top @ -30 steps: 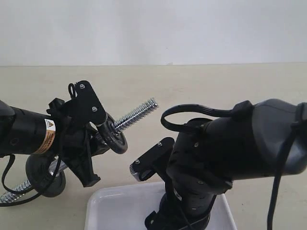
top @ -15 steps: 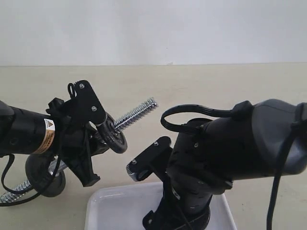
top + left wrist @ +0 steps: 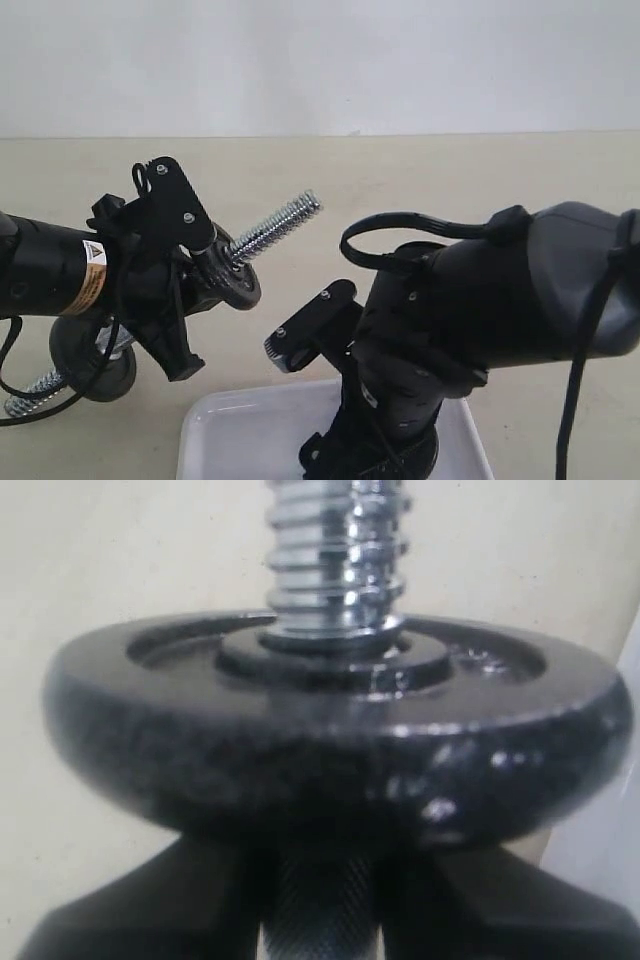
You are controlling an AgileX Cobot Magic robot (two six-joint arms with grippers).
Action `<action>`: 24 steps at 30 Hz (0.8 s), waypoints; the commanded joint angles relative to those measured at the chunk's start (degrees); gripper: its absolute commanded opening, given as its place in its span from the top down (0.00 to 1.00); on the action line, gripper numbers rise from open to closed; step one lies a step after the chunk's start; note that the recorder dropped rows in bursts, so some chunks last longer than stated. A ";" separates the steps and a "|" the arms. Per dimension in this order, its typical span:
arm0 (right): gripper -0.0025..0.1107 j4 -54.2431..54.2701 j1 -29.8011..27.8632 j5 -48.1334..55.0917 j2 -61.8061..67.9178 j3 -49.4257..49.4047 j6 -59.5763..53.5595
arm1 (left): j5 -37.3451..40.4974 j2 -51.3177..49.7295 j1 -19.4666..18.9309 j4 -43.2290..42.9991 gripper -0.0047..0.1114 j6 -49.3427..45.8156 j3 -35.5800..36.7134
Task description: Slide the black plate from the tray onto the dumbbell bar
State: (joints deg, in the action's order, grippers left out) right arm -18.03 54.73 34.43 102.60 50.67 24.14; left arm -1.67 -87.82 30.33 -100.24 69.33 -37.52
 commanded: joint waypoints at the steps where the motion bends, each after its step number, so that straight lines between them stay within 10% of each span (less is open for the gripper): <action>1: 0.06 -0.25 -2.93 0.95 0.06 -0.44 -1.24 | 1.97 3.10 -0.08 0.30 0.92 -0.44 -1.98; 24: 0.06 11.59 -3.73 -7.66 0.06 -8.03 -10.22 | 1.97 3.10 -0.08 0.30 0.92 -0.87 -1.98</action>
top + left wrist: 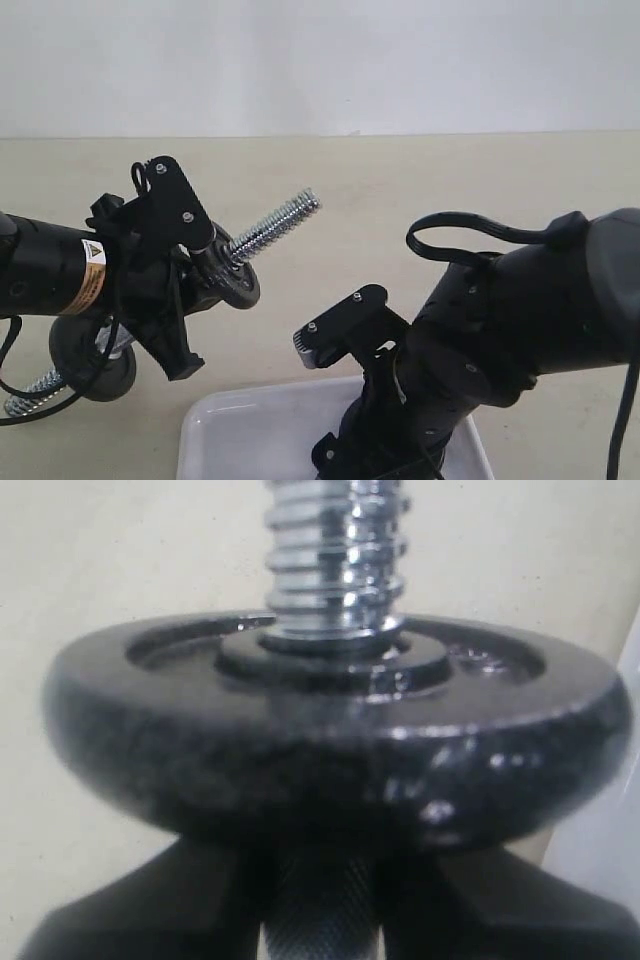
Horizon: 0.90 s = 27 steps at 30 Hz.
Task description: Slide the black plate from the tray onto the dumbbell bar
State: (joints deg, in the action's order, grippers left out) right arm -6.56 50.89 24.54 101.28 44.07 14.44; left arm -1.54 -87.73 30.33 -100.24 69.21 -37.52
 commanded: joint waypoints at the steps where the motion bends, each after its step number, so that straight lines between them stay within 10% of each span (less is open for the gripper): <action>1: 0.06 0.12 0.10 2.22 1.38 -1.43 -0.47 | 1.84 3.00 -0.08 0.30 0.92 -0.75 -1.98; 27: 0.06 0.12 0.10 5.75 1.38 -1.43 2.22 | 1.98 3.00 -0.08 0.30 0.92 -0.75 -1.98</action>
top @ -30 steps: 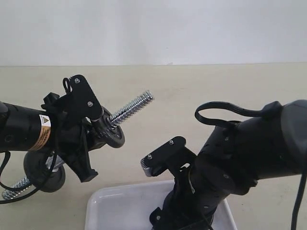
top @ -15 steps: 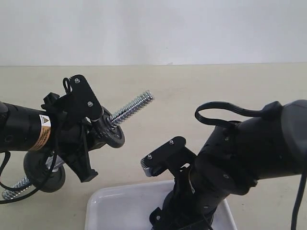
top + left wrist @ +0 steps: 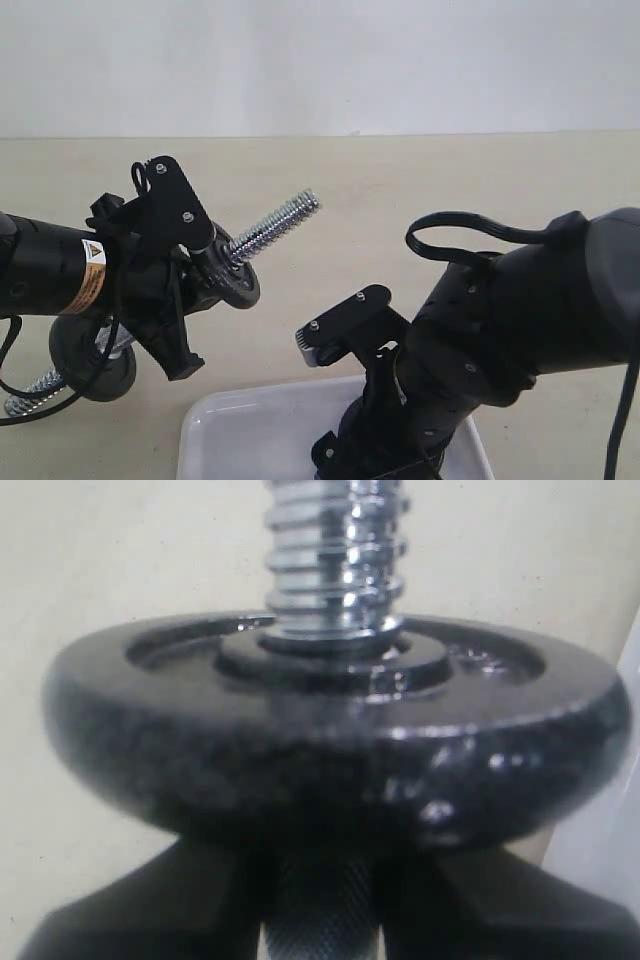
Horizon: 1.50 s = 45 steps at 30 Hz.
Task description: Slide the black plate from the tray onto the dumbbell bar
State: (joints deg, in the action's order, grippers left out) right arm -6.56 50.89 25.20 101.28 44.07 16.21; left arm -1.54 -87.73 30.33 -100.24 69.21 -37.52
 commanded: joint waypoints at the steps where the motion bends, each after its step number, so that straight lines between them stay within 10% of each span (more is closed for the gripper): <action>1: 0.06 0.12 0.10 5.68 1.38 -1.43 0.59 | 2.09 3.00 -0.08 0.30 0.92 -0.75 -1.98; 23: 0.07 0.12 0.10 3.64 1.38 -1.43 1.86 | 1.99 3.00 -0.08 0.30 0.92 -0.75 -1.98; 26: 0.22 0.12 0.10 3.64 1.38 -1.43 3.21 | 1.99 3.00 -0.08 0.30 0.92 -0.75 -1.98; 32: 0.96 0.12 0.10 3.14 1.38 -1.43 3.31 | 2.30 3.00 -0.08 0.30 0.92 -0.75 -1.98; 45: 0.97 -0.31 0.10 1.49 1.38 -1.43 3.14 | 2.30 3.00 -0.08 0.30 0.92 -0.75 -1.98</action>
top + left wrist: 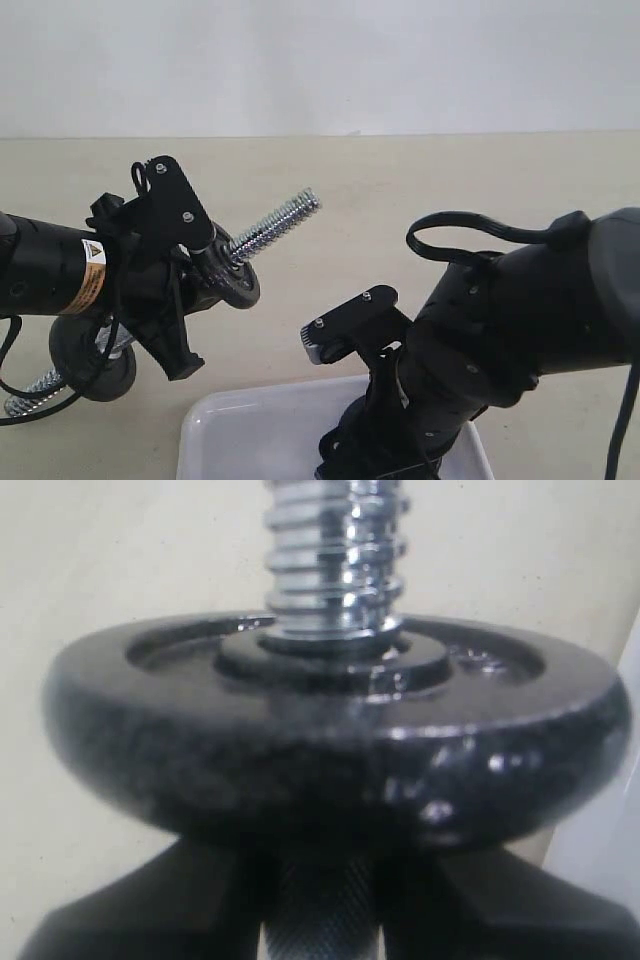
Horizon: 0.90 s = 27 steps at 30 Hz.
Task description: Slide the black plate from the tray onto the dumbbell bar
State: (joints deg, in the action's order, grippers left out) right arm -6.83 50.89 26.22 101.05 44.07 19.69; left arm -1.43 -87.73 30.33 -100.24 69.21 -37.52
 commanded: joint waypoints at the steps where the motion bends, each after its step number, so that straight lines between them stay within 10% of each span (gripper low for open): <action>1: 0.98 -0.04 0.10 0.02 1.47 -1.43 -0.87 | 2.19 3.00 -0.08 0.30 0.92 -0.75 -1.98; 27: 0.98 -0.39 -0.13 -1.06 -15.40 -1.10 -4.19 | 2.19 3.00 -0.08 0.30 0.92 -0.75 -1.98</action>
State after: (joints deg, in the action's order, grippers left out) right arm -6.63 50.89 26.33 87.09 42.31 16.39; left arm -1.43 -87.73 30.33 -100.24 69.21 -37.52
